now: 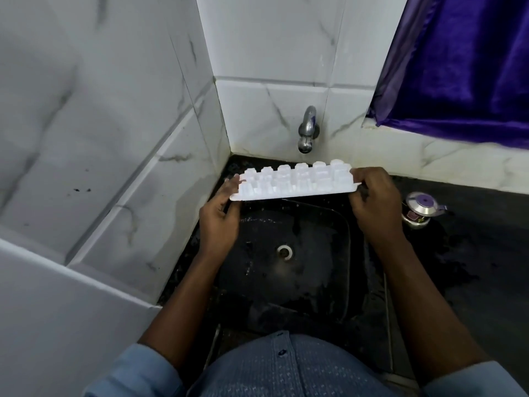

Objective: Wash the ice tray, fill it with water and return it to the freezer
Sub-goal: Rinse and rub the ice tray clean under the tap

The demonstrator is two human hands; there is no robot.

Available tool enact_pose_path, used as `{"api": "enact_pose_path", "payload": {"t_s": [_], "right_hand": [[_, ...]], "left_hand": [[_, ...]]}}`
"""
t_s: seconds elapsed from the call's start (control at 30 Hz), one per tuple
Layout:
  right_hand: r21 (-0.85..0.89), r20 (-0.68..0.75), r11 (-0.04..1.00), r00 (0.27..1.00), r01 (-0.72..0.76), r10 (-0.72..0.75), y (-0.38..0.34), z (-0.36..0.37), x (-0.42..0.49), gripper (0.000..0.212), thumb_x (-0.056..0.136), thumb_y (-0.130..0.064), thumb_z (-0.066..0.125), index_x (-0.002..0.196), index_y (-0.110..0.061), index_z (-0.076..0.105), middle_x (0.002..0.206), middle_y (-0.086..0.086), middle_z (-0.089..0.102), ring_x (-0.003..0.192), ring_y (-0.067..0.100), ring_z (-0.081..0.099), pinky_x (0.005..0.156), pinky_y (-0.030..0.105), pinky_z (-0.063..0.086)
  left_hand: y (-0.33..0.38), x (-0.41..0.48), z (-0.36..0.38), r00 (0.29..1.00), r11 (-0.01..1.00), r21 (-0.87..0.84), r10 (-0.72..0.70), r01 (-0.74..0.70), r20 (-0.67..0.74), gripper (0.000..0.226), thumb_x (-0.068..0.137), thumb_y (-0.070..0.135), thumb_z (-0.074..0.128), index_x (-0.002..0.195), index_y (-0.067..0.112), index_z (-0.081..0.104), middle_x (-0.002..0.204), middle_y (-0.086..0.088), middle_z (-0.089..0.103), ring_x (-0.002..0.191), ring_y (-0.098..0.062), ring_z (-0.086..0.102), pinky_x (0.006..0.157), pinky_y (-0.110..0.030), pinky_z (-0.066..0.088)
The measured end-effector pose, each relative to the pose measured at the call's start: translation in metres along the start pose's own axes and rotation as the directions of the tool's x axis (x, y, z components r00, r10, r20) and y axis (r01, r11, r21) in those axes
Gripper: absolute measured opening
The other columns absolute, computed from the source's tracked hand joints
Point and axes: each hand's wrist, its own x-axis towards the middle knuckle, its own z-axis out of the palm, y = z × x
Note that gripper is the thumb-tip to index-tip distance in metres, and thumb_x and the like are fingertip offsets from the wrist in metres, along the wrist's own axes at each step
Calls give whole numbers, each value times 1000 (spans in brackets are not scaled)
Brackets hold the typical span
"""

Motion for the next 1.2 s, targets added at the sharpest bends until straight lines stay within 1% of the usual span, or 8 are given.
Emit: {"api": "enact_pose_path", "payload": {"t_s": [0.1, 0.27, 0.4, 0.53, 0.7, 0.87, 1.1, 1.2], "right_hand": [[-71, 217, 997, 976, -4, 19, 7, 4, 5, 9, 85, -8, 63, 81, -12, 56, 83, 7, 61, 80, 30, 58, 65, 36, 30], [2, 90, 1000, 996, -12, 11, -1, 1, 4, 12, 87, 2, 69, 88, -9, 64, 90, 2, 63, 87, 22, 57, 73, 35, 38], [-86, 420, 983, 889, -161, 182, 21, 8, 15, 25, 84, -8, 78, 78, -17, 55, 75, -2, 59, 74, 23, 59, 67, 39, 43], [-2, 500, 945, 818, -326, 283, 46, 12, 19, 22, 85, -17, 81, 81, -20, 60, 72, -3, 63, 66, 13, 58, 68, 39, 50], [-30, 719, 857, 585, -514, 376, 75, 37, 42, 24, 95, -31, 77, 83, -17, 61, 65, -10, 63, 65, 12, 65, 71, 45, 59], [-102, 596, 865, 666, -491, 448, 77, 84, 93, 51, 103, -49, 56, 85, -3, 65, 81, 13, 68, 75, 23, 64, 66, 34, 42], [153, 678, 291, 315, -944, 665, 88, 166, 165, 41, 102, -42, 54, 127, -11, 64, 118, 12, 72, 91, 21, 65, 92, 39, 42], [218, 648, 262, 340, -940, 682, 94, 174, 175, 33, 102, -21, 53, 127, -3, 64, 113, 17, 74, 73, 16, 67, 73, 25, 47]], "left_hand": [[-7, 2, 1, 997, 995, 63, -78, 76, 19, 36, 101, 4, 67, 134, 13, 72, 136, 6, 72, 131, -9, 64, 116, -40, 49], [-8, -3, 6, 1000, 996, 85, -5, 7, -20, 33, 107, 9, 60, 138, 17, 69, 139, 5, 70, 134, -12, 62, 114, -36, 48], [-29, 5, 12, 978, 974, 146, -188, 173, 90, 23, 103, 11, 63, 123, 17, 73, 118, 7, 77, 114, -9, 71, 106, -48, 54], [-39, 15, 11, 955, 969, 132, -230, 208, 187, 42, 102, 37, 63, 139, 18, 66, 143, 6, 66, 136, -7, 57, 116, -35, 46], [-36, 34, 36, 821, 801, -180, -546, 570, 170, 30, 113, 29, 49, 122, 12, 72, 118, -9, 78, 113, -32, 73, 97, -50, 61], [-69, 56, 63, 651, 626, -249, -758, 739, 26, 37, 112, 38, 47, 118, 9, 70, 116, -16, 76, 102, -35, 74, 92, -58, 61], [-78, 73, 79, 587, 563, -319, -809, 762, -25, 33, 111, 33, 49, 119, 9, 71, 117, -16, 76, 105, -38, 74, 92, -59, 61], [-80, 74, 81, 563, 503, -377, -824, 778, 63, 36, 110, 31, 49, 124, 7, 72, 117, -19, 77, 104, -42, 75, 78, -53, 66]]}}
